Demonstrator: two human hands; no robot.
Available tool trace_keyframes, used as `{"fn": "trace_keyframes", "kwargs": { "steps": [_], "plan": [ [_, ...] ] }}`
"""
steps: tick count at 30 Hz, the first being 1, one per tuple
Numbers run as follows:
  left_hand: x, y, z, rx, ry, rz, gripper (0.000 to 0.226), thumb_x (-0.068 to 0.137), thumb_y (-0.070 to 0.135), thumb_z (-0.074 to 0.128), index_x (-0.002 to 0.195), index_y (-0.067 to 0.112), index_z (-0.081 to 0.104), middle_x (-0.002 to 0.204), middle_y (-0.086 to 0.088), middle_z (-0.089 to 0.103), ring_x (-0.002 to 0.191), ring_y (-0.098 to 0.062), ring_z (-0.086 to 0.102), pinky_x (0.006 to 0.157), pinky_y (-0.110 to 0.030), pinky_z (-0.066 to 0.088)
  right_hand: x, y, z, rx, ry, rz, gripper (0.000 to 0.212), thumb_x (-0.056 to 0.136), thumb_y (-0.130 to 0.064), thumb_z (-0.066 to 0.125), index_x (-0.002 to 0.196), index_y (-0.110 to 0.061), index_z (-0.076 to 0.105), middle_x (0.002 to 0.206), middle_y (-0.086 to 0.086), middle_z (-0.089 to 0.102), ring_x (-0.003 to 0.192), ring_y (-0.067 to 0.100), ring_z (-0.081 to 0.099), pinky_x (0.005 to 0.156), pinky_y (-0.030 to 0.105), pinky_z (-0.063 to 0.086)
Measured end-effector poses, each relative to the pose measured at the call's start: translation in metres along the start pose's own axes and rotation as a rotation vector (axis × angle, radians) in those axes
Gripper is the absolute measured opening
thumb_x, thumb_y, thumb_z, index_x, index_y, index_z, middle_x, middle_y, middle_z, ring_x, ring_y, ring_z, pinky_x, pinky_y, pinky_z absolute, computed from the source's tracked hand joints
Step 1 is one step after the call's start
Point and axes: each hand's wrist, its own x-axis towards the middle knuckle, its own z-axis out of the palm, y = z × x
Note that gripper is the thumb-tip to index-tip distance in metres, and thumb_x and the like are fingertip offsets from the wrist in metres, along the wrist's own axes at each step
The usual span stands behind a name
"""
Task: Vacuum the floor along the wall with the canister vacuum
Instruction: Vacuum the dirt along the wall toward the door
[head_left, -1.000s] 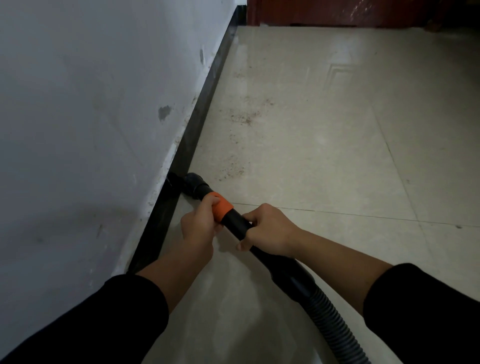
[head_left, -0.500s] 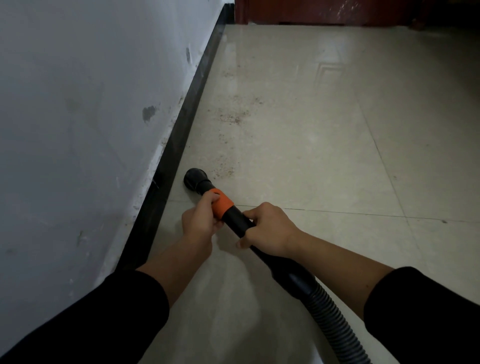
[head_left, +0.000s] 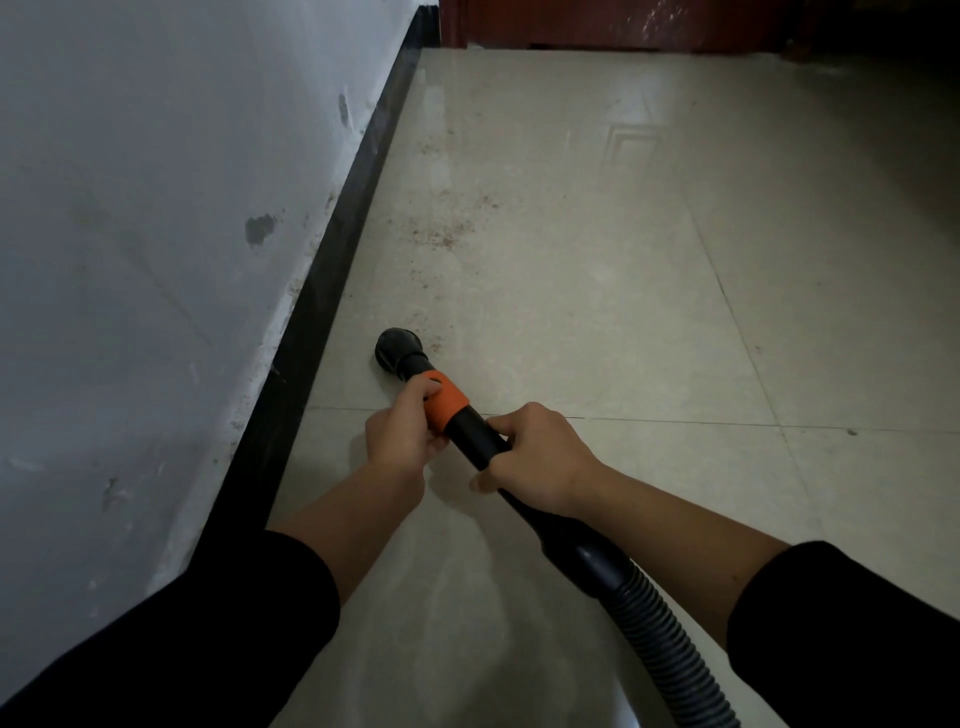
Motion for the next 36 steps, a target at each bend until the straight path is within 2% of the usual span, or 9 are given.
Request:
{"fn": "trace_keyframes", "kwargs": {
  "steps": [3, 9, 15, 20, 25, 30, 36],
  "plan": [
    [-0.002, 0.000, 0.003, -0.004, -0.016, -0.010, 0.028, 0.081, 0.022, 0.069, 0.104, 0.008, 0.059, 0.102, -0.011, 0.065, 0.091, -0.023, 0.066, 0.058, -0.026, 0.050, -0.001, 0.003, -0.001, -0.003, 0.010, 0.010, 0.018, 0.065, -0.021, 0.080, 0.072, -0.024, 0.064, 0.064, 0.000, 0.060, 0.060, 0.018, 0.058, 0.060, 0.030, 0.049],
    [-0.006, -0.001, 0.013, -0.001, -0.045, -0.018, 0.029, 0.082, 0.021, 0.069, 0.106, 0.007, 0.060, 0.100, -0.010, 0.065, 0.087, -0.021, 0.066, 0.057, -0.026, 0.051, -0.005, 0.007, -0.010, 0.022, 0.010, 0.020, 0.019, 0.067, -0.019, 0.080, 0.070, -0.026, 0.062, 0.061, -0.001, 0.058, 0.057, 0.016, 0.056, 0.058, 0.028, 0.046],
    [-0.009, -0.005, 0.026, 0.003, -0.085, -0.016, 0.024, 0.082, 0.021, 0.069, 0.101, 0.008, 0.061, 0.099, -0.010, 0.066, 0.088, -0.021, 0.067, 0.058, -0.026, 0.051, -0.010, 0.014, -0.021, 0.068, 0.017, 0.043, 0.029, 0.067, -0.017, 0.080, 0.065, -0.033, 0.056, 0.058, -0.003, 0.057, 0.051, 0.012, 0.053, 0.054, 0.024, 0.042],
    [-0.009, -0.010, 0.040, 0.044, -0.103, -0.013, 0.016, 0.081, 0.024, 0.070, 0.087, 0.012, 0.061, 0.103, -0.013, 0.068, 0.089, -0.022, 0.068, 0.067, -0.029, 0.055, -0.014, 0.024, -0.030, 0.108, 0.033, 0.067, 0.020, 0.068, -0.015, 0.080, 0.077, -0.024, 0.064, 0.058, -0.002, 0.057, 0.050, 0.012, 0.053, 0.052, 0.022, 0.041],
    [-0.011, -0.012, 0.053, 0.045, -0.127, -0.016, 0.016, 0.082, 0.024, 0.070, 0.086, 0.012, 0.061, 0.105, -0.014, 0.067, 0.091, -0.023, 0.067, 0.070, -0.029, 0.055, -0.013, 0.033, -0.036, 0.151, 0.059, 0.096, 0.018, 0.068, -0.014, 0.079, 0.078, -0.022, 0.066, 0.062, 0.001, 0.060, 0.053, 0.015, 0.054, 0.052, 0.021, 0.041],
    [-0.007, -0.008, 0.062, 0.044, -0.144, -0.007, 0.017, 0.082, 0.025, 0.071, 0.085, 0.012, 0.060, 0.104, -0.012, 0.065, 0.088, -0.021, 0.065, 0.070, -0.028, 0.054, -0.004, 0.036, -0.039, 0.190, 0.080, 0.118, 0.022, 0.068, -0.013, 0.079, 0.088, -0.018, 0.072, 0.063, 0.001, 0.061, 0.055, 0.015, 0.055, 0.054, 0.022, 0.042],
    [0.001, -0.003, 0.068, 0.062, -0.122, 0.006, 0.017, 0.080, 0.026, 0.072, 0.082, 0.011, 0.063, 0.091, -0.011, 0.067, 0.082, -0.022, 0.065, 0.087, -0.037, 0.056, 0.010, 0.035, -0.041, 0.219, 0.082, 0.132, 0.024, 0.068, -0.011, 0.079, 0.092, -0.014, 0.074, 0.063, 0.001, 0.060, 0.054, 0.013, 0.055, 0.052, 0.019, 0.039]
  ]
}}
